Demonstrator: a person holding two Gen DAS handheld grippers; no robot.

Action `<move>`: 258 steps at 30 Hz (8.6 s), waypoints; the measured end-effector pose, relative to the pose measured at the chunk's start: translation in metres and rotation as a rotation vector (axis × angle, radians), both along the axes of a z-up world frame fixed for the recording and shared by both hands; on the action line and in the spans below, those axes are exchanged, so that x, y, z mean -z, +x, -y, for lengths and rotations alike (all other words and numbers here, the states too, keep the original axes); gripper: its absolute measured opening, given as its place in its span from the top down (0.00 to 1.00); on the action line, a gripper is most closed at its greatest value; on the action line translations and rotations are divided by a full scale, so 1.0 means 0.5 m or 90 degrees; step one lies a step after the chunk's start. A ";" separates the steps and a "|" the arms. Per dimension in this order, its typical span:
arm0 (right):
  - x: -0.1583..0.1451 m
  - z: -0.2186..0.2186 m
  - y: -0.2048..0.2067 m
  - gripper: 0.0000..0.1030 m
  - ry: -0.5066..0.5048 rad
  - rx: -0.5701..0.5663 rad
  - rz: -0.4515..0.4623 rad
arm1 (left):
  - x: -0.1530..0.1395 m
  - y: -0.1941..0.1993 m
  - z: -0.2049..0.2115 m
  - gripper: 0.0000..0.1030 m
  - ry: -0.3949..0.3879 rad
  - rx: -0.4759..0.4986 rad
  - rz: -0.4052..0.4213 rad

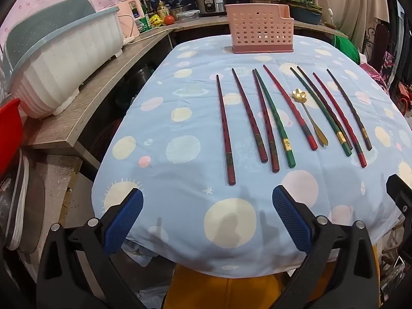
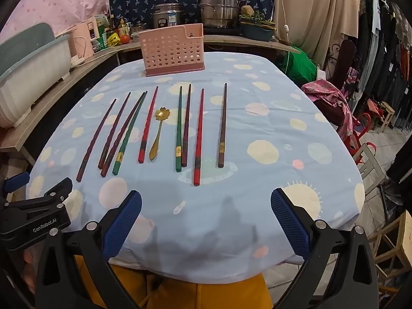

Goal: Organize utensils

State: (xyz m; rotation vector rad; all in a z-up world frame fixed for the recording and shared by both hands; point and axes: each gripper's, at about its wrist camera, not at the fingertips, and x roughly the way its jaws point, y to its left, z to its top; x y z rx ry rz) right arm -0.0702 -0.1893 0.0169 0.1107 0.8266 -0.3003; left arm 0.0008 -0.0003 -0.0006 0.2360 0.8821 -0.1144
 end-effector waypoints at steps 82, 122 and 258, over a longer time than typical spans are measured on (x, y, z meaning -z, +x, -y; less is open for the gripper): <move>-0.004 0.002 0.002 0.07 0.013 0.000 0.011 | 0.013 0.004 -0.003 0.07 0.003 -0.007 -0.004; 0.037 0.068 0.033 0.07 0.033 0.040 0.004 | 0.066 0.089 -0.053 0.07 -0.054 -0.062 -0.066; -0.419 0.297 0.727 0.64 0.011 -0.067 0.312 | -0.479 0.705 0.141 0.42 -0.219 0.032 0.273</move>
